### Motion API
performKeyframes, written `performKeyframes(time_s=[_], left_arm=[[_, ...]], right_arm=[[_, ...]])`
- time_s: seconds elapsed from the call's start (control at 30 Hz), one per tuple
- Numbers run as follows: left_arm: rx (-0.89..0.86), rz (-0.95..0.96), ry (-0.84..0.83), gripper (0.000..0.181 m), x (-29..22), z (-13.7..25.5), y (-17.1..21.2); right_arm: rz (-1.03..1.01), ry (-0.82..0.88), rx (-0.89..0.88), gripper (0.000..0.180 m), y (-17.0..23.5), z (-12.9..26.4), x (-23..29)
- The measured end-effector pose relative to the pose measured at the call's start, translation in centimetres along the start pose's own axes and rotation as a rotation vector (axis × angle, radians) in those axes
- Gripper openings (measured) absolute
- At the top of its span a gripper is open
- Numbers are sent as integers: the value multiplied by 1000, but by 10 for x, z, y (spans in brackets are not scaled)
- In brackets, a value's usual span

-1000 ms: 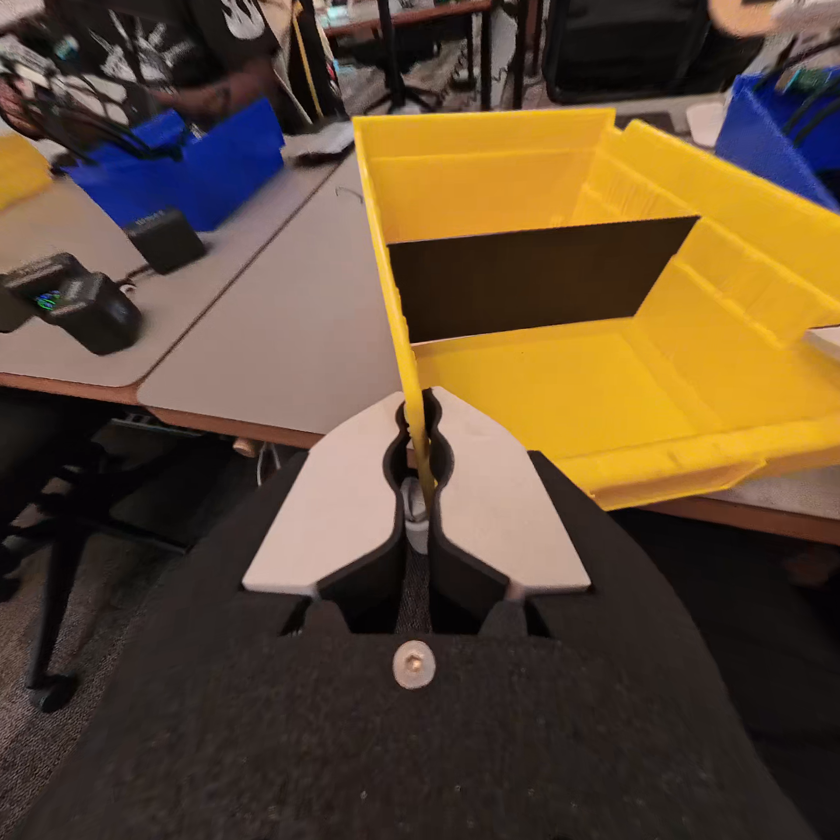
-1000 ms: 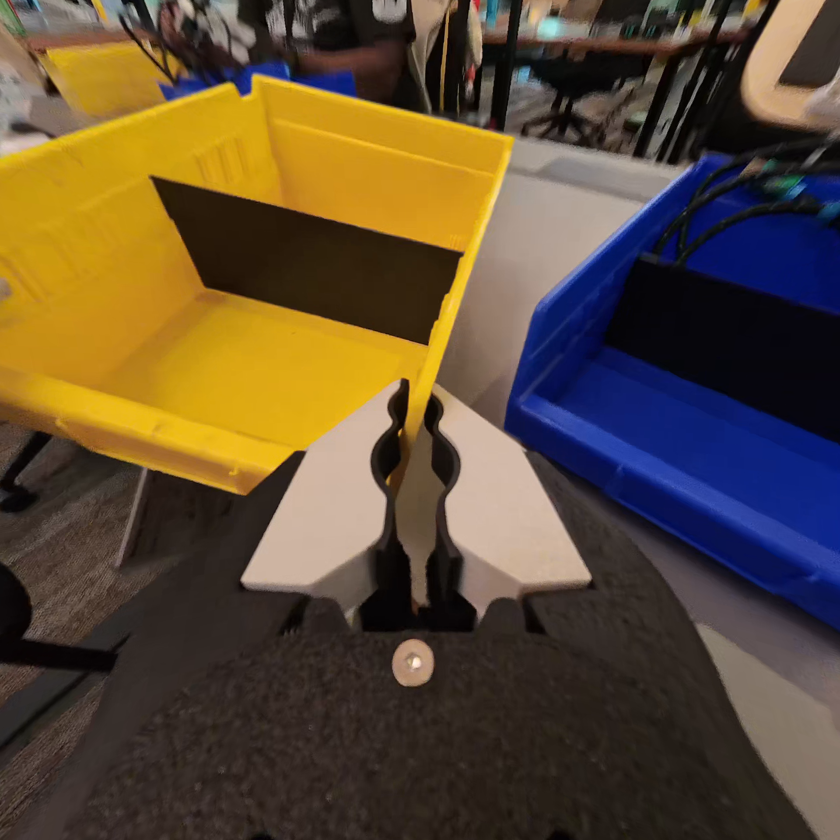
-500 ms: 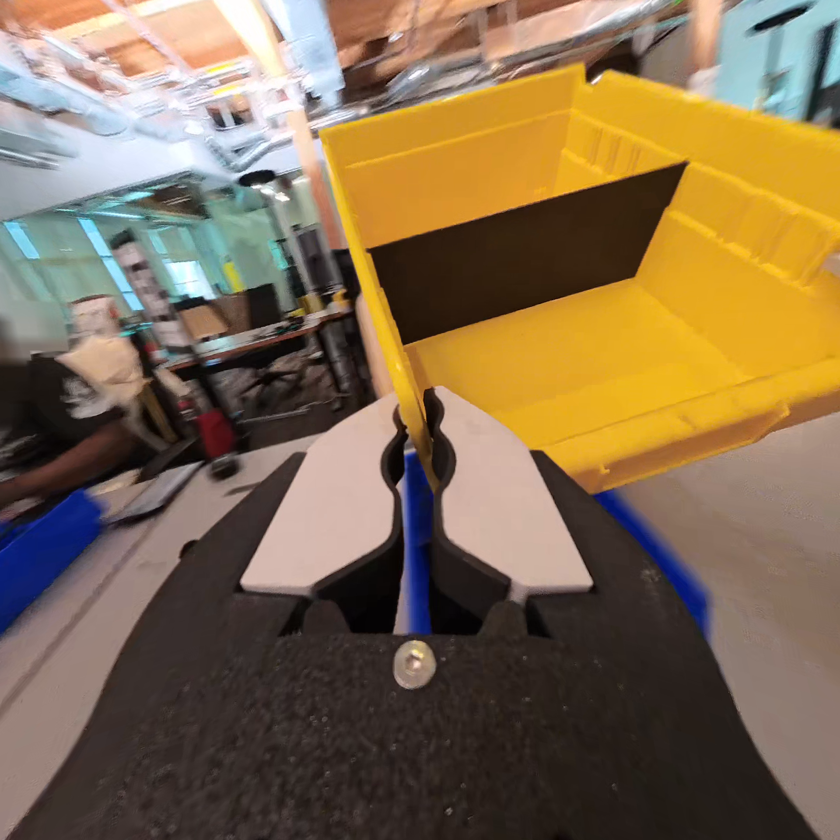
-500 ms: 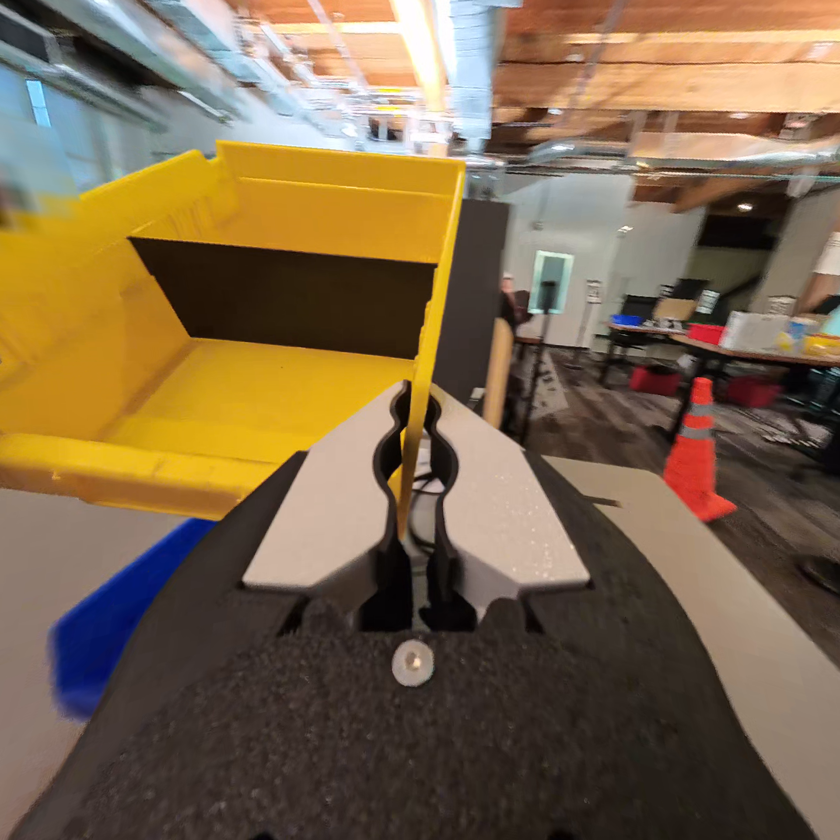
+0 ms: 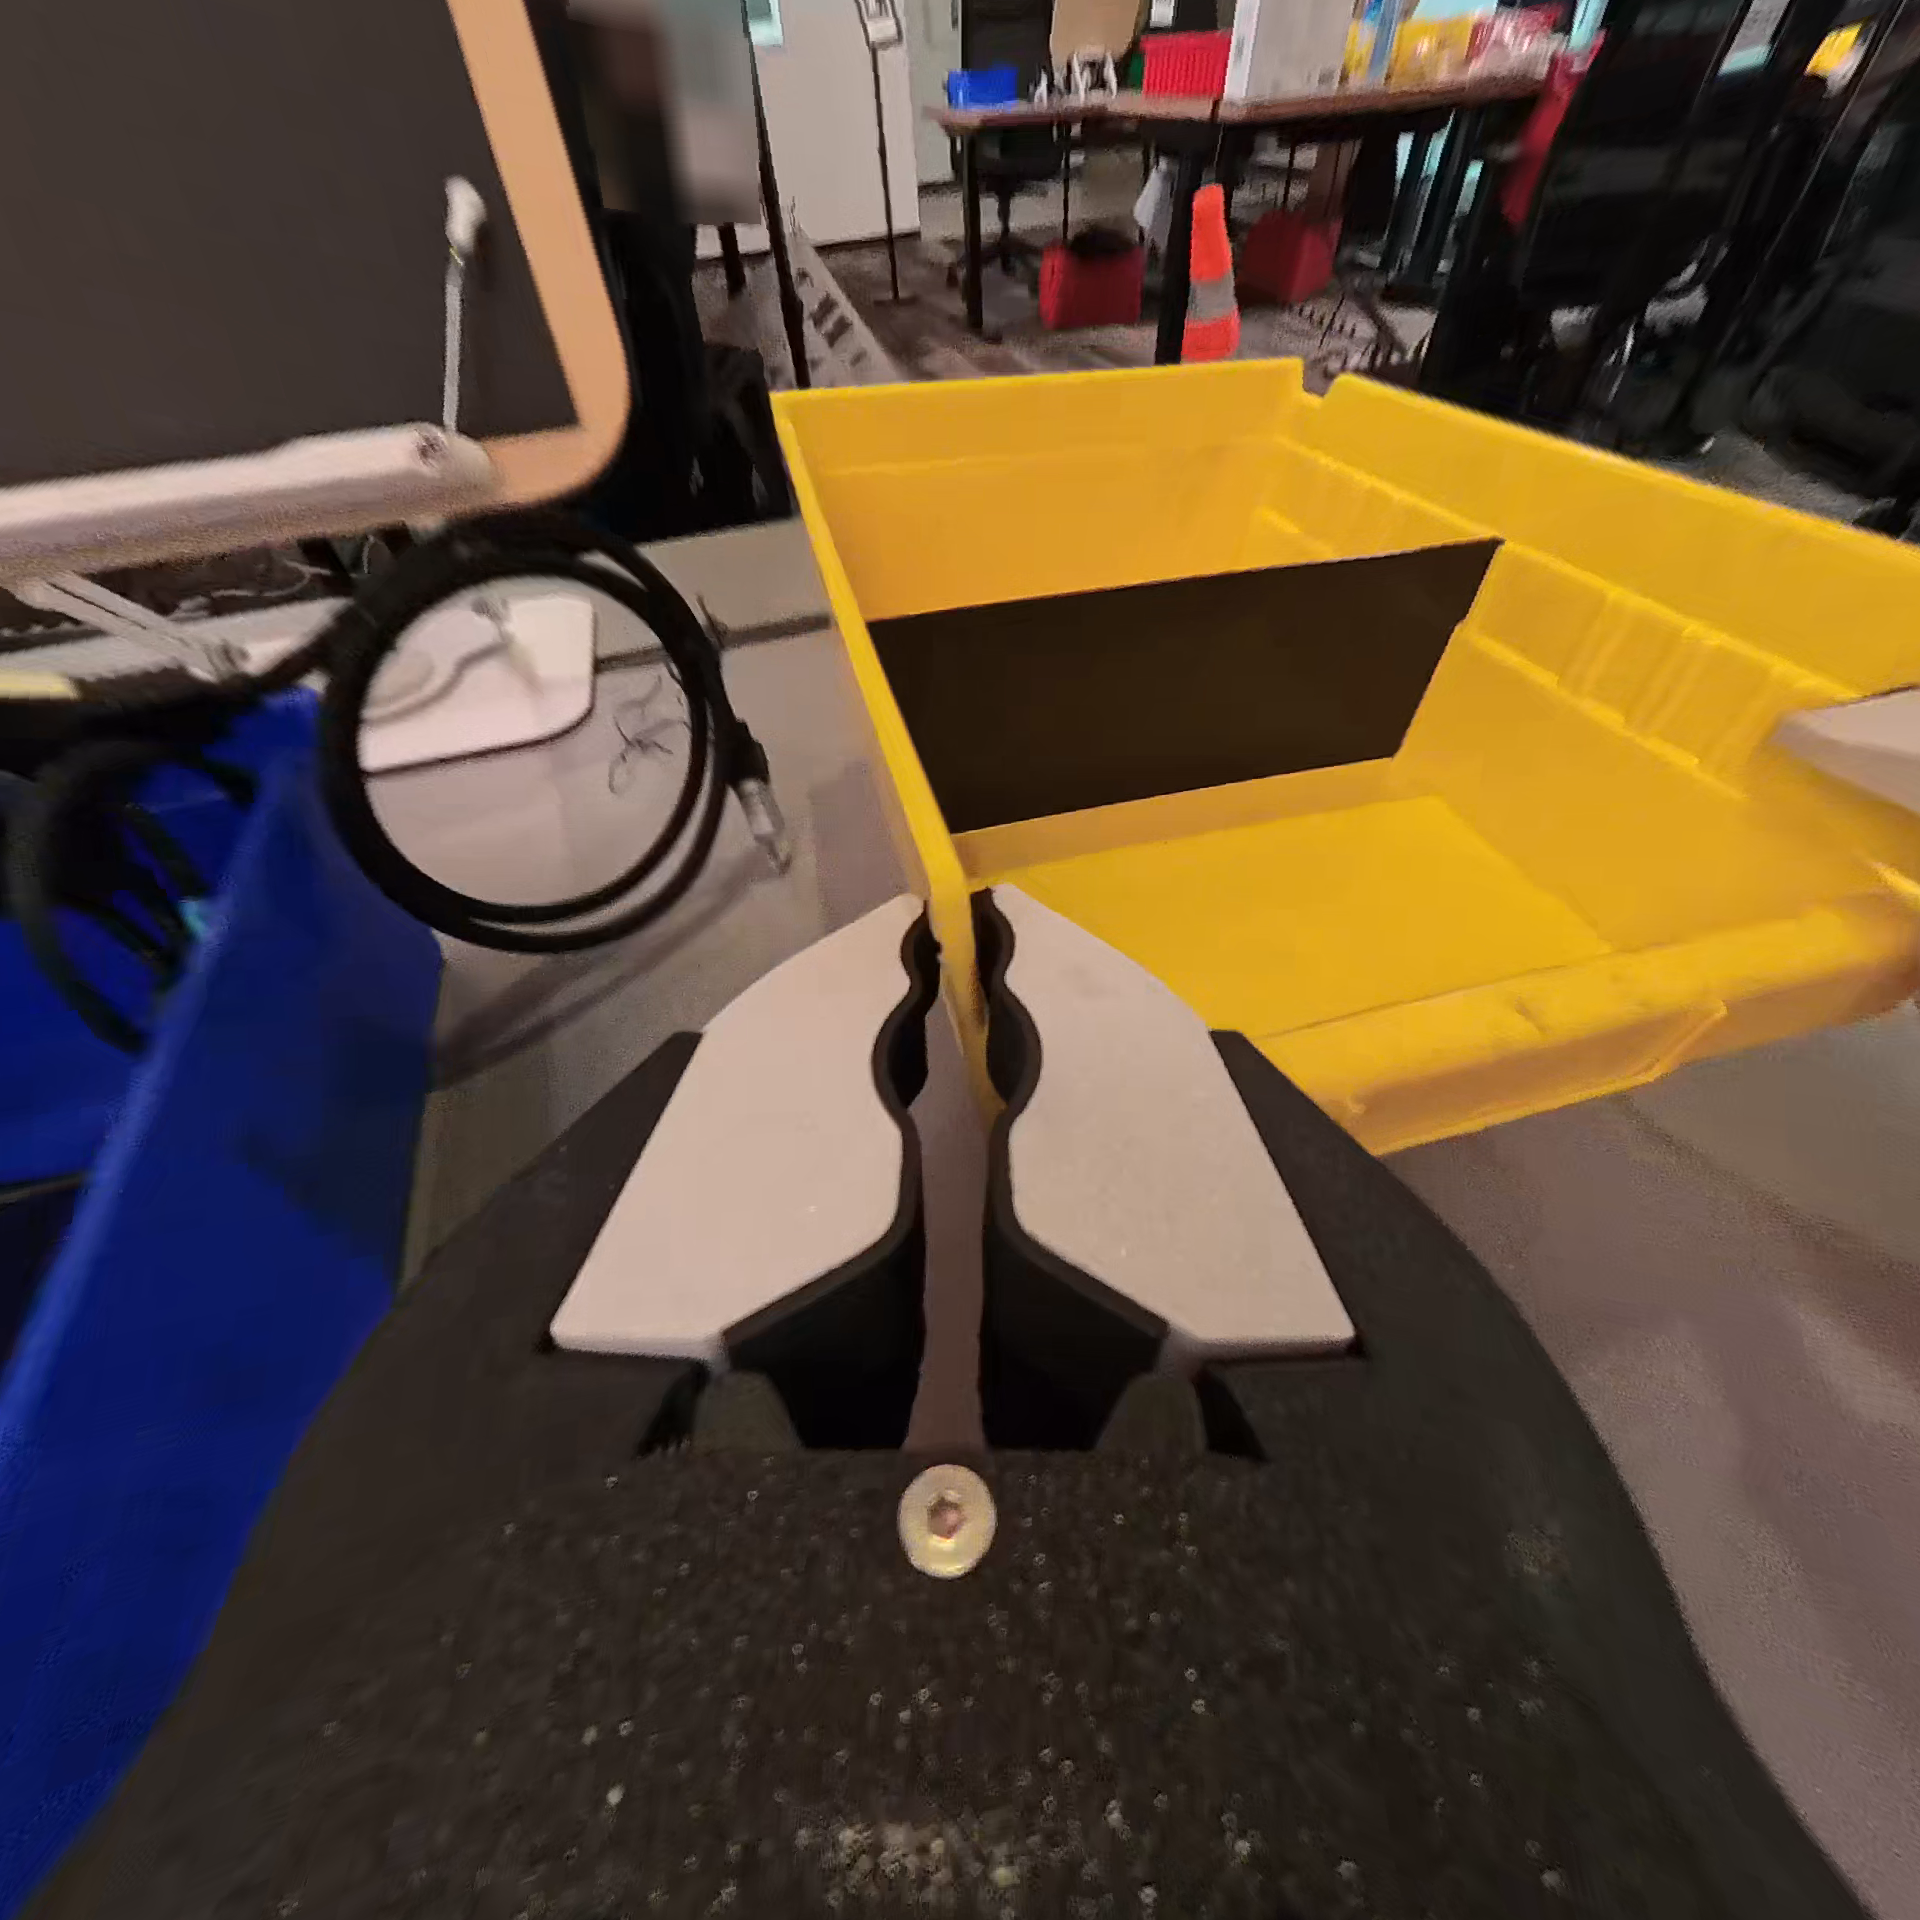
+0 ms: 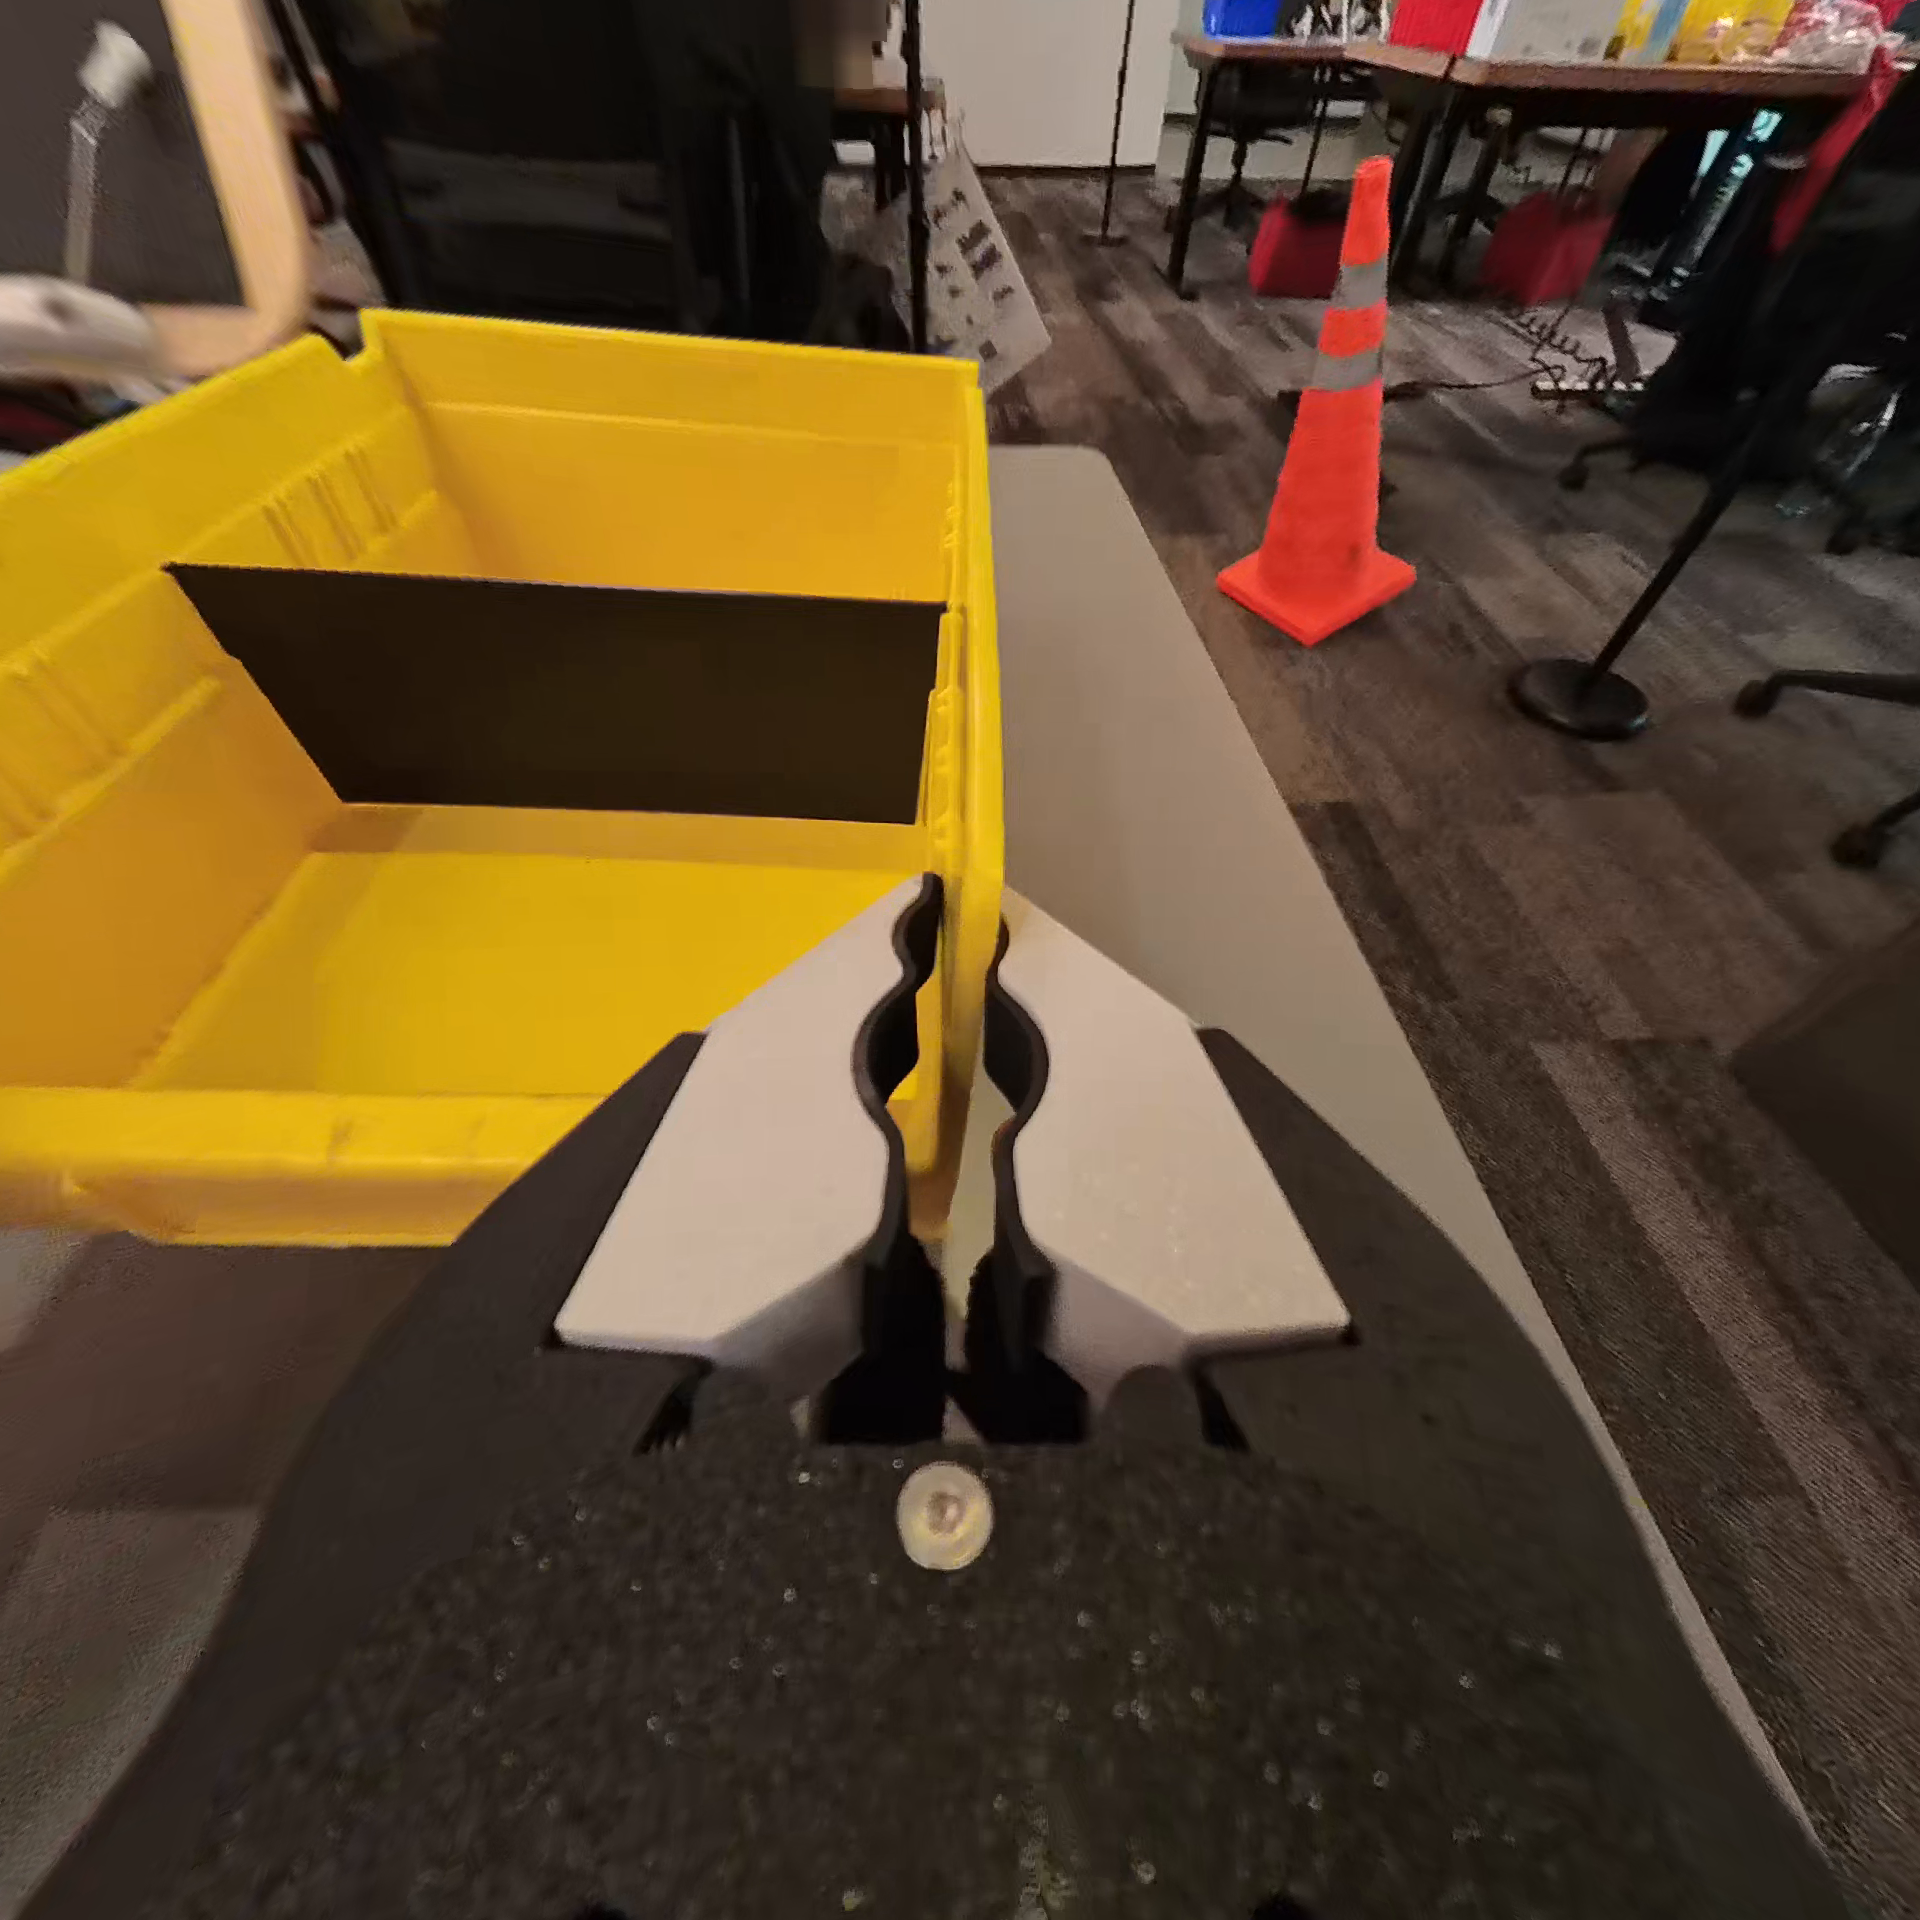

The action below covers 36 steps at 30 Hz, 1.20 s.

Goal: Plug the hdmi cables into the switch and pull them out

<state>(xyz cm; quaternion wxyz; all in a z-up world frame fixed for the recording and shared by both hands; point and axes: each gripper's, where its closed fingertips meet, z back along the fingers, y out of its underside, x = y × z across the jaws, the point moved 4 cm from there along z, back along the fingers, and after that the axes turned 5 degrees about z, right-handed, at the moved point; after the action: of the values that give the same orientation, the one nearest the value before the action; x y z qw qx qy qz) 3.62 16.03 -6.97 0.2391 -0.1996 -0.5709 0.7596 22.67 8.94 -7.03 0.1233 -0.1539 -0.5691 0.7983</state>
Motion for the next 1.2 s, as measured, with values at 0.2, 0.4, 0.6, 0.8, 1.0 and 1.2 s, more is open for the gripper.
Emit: performKeyframes(time_s=[0.2,0.4,0.6,0.8,1.0,1.2], left_arm=[[103,52,85,9,-18,-15,37],[60,-8,266,28,-8,33,10],[-148,-198,161,34,95,118,-37],[-200,-235,-296,35,272,174,-18],[130,-128,-180,47,311,167,54],[268,3,-80,15,305,150,87]], right_arm=[[-78,12,183,8,34,-26,-15],[-53,62,155,14,32,-19,-17],[-4,81,-68,31,-39,27,8],[4,-251,-210,45,-101,66,170],[-23,-497,81,49,-13,75,317],[36,-352,130,11,41,63,342]])
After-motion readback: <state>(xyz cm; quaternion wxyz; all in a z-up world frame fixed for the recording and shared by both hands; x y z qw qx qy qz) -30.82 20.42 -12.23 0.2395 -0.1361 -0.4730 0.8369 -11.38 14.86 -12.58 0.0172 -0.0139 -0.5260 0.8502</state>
